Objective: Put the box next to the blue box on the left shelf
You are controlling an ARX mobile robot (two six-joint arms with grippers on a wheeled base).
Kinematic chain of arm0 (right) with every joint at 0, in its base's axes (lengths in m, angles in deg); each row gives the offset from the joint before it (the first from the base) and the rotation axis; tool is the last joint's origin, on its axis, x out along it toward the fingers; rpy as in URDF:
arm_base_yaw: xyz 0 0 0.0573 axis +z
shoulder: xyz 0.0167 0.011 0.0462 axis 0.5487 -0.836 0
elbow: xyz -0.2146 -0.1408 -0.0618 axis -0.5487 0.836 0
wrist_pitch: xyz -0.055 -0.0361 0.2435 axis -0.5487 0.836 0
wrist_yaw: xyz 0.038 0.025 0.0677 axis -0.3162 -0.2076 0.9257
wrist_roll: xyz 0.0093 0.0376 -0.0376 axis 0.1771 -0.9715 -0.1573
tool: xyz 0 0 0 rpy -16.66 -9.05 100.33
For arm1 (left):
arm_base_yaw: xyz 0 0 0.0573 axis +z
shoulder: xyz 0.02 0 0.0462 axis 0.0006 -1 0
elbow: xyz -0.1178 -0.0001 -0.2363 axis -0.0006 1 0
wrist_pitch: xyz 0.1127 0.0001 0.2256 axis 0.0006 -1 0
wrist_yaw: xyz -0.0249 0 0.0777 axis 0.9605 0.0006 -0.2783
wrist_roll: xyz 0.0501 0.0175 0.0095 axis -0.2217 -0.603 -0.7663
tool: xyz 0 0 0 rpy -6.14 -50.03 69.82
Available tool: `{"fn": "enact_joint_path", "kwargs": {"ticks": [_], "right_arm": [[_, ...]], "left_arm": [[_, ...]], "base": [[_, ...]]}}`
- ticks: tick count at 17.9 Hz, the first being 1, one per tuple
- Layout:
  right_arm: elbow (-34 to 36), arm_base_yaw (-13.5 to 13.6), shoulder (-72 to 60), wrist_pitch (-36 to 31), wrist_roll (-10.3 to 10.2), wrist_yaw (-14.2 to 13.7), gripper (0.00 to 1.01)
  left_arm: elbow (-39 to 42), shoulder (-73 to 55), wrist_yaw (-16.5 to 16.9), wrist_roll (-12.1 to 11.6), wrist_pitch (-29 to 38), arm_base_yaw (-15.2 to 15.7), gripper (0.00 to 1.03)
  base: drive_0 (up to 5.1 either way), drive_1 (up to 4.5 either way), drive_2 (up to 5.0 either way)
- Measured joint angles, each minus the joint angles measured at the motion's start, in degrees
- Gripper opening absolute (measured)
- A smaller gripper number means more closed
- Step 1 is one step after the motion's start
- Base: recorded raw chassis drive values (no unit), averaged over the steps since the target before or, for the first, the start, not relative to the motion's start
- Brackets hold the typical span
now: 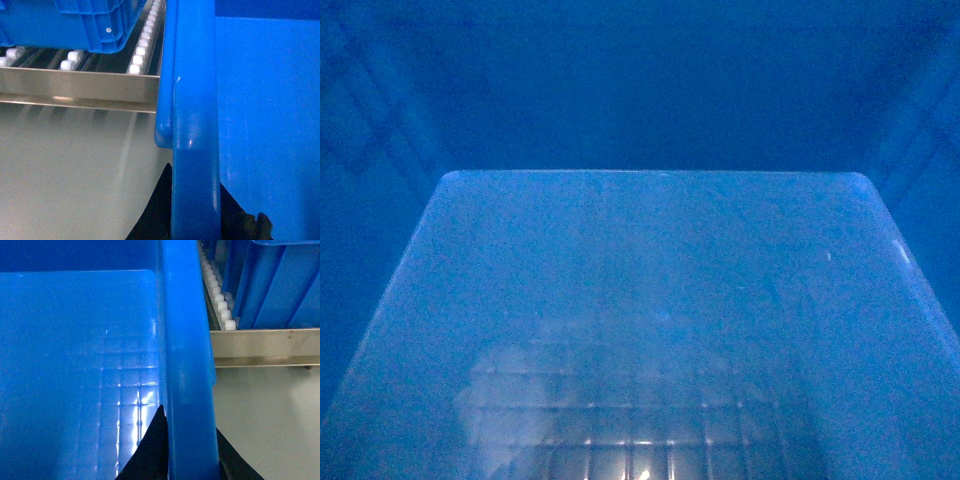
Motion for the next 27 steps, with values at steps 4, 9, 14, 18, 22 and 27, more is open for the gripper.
{"fn": "enact_joint_path", "kwargs": {"ticks": [4,9,14,18,22,27], "right_arm": [[0.0,0.0,0.0,0.1,0.0,0.0,0.1],[0.0,0.0,0.0,0.1,0.0,0.0,0.1],[0.0,0.0,0.0,0.1,0.0,0.0,0.1],[0.0,0.0,0.0,0.1,0.0,0.0,0.1],[0.0,0.0,0.0,-0.1,0.0,0.0,0.1],[0.0,0.0,0.0,0.0,0.0,-0.1,0.1]], "left_arm": [[0.0,0.0,0.0,0.0,0.0,0.0,0.09],[0.0,0.1,0.0,0.0,0.0,0.0,0.09],[0.0,0.0,0.1,0.0,0.1,0.0,0.09],[0.0,0.1,0.0,0.0,0.1,0.0,0.09],[0.0,0.0,0.0,0.0,0.1,0.0,0.09],[0.0,-0.1,0.1,0.0,0.2,0.0,0.09]], "base": [[0.1,4.41,-4.3],[0.1,4.41,-4.3],[0.1,4.41,-4.3],[0.1,4.41,-4.3],[0.1,4.41,-4.3],[0.0,0.0,0.0]]}}
